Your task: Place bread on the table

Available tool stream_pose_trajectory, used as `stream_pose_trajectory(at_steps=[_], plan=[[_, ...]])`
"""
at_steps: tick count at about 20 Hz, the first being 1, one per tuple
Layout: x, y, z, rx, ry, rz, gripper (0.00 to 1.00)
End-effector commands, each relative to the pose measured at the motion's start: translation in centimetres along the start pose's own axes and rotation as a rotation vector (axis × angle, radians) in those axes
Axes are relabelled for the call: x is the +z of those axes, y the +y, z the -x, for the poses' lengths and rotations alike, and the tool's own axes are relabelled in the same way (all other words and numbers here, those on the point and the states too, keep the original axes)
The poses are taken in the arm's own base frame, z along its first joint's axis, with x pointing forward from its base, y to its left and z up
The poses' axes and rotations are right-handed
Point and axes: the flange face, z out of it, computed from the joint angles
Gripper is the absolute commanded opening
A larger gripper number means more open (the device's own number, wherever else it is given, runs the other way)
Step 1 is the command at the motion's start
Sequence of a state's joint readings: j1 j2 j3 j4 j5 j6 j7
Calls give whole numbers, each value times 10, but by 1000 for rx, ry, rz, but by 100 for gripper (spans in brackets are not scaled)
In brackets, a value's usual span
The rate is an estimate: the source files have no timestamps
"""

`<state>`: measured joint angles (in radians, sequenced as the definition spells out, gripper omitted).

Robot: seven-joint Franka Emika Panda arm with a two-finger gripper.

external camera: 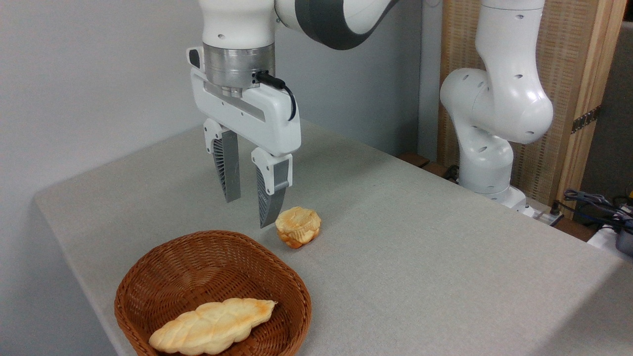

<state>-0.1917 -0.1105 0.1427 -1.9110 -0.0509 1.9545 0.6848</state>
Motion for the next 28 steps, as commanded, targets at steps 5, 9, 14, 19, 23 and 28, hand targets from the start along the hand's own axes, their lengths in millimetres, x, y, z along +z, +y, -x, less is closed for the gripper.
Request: stream_pose_trajectory(at_steps=[5, 9, 14, 19, 23, 28], plan=[[-7, -7, 1, -18, 16, -14, 100], [-7, -7, 2, -18, 15, -13, 100], [-7, -7, 1, -16, 17, -15, 100], [-5, -8, 0, -17, 16, -17, 100], [-7, -12, -6, -16, 62, -57, 100], [20, -40, -14, -42, 113, -123, 100]])
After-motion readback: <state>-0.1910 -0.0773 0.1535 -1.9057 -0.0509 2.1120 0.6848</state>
